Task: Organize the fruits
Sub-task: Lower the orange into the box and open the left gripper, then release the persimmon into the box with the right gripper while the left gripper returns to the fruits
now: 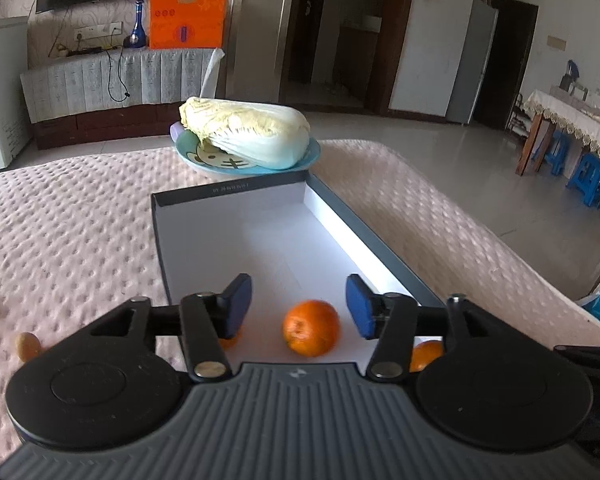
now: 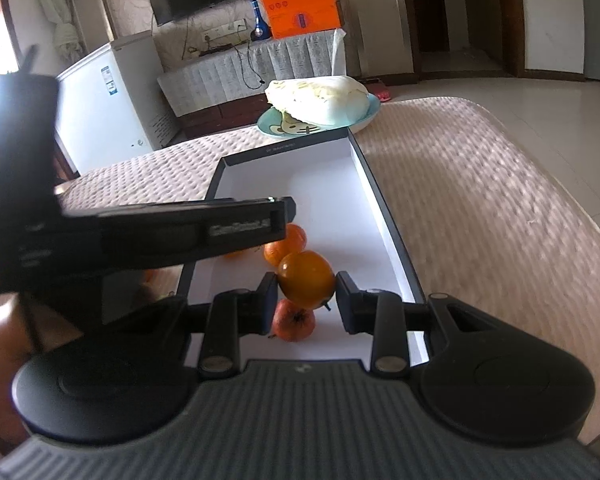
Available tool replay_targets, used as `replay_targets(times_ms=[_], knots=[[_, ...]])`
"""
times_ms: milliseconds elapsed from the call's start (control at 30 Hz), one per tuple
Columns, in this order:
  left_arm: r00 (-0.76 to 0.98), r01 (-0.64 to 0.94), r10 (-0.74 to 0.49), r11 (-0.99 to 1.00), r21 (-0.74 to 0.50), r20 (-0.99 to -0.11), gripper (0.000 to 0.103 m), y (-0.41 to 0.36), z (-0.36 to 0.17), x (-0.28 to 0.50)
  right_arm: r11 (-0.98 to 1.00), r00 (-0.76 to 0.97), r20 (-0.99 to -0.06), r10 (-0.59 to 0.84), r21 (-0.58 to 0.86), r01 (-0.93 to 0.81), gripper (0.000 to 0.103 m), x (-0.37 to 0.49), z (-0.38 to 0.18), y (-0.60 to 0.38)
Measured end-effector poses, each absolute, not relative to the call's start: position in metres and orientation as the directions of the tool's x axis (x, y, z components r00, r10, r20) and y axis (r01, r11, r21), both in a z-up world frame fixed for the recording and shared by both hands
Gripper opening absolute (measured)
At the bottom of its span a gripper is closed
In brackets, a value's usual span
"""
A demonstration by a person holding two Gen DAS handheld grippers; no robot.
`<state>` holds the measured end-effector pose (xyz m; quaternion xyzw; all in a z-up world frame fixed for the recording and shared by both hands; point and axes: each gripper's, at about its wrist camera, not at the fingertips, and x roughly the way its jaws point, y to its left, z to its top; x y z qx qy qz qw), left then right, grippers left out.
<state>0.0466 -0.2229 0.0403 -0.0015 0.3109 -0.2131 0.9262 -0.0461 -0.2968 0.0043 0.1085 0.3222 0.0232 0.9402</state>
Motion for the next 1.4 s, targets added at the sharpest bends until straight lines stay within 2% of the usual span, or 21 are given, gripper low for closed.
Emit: replay_targets(times_ms=[200,467,633,733,1400], knots=[[0.752,0.367,-0.391,0.917,-0.156,-0.531,0.06,-0.204,0.055,0.031,0.972,0.787,-0.608,0.107,0.232,0.047,0.035,-0.039,0.001,-0.295],[0.791,0.315,-0.318,0.944,-0.097,-0.522,0.06,-0.164,0.08,-0.013,0.96,0.781,-0.615,0.107,0.268,0.08,0.035,-0.029,-0.003,-0.29],[0.79,0.28,-0.258,0.959,-0.048,-0.556,0.06,-0.122,0.085,-0.052,0.96,0.779,-0.617,0.112,0.271,0.077,0.034,-0.022,-0.005,-0.279],[0.766,0.251,-0.255,0.964,-0.091,-0.59,0.06,-0.099,0.08,-0.066,0.955,0.783,-0.61,0.118,0.286,0.078,0.034,-0.019,-0.004,-0.274],[0.792,0.18,-0.191,0.981,-0.077,-0.581,0.06,-0.034,0.075,-0.063,0.966,0.794,-0.608,0.015,0.212,0.145,0.034,0.001,-0.007,-0.249]])
